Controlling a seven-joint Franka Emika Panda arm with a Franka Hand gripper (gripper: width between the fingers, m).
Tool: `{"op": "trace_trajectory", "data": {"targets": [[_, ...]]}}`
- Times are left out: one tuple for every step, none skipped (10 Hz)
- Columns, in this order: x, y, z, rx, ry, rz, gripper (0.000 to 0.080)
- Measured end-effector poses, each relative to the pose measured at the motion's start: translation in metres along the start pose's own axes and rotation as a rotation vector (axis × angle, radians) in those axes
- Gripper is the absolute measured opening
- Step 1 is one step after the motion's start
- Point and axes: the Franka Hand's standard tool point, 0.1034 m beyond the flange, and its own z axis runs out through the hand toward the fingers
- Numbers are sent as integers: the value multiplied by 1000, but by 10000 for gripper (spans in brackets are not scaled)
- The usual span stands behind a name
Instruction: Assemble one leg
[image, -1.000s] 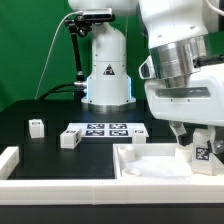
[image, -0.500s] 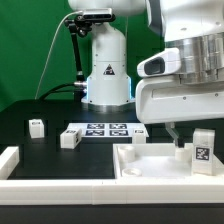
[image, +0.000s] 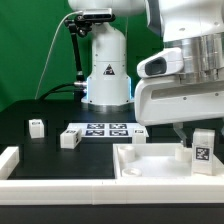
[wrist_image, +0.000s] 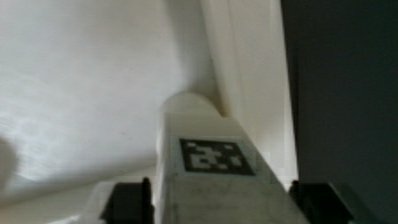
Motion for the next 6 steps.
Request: {"op": "trace_trajectory", "data": {"targets": [[0, 1, 0, -1, 0, 2, 294], [0, 1, 0, -1, 0, 3, 294], [0, 2, 0, 0, 0, 40, 294], [0, 2, 0, 0, 0, 43, 294], [0, 2, 0, 0, 0, 98, 294], [0, 2, 0, 8, 1, 266, 294]]}}
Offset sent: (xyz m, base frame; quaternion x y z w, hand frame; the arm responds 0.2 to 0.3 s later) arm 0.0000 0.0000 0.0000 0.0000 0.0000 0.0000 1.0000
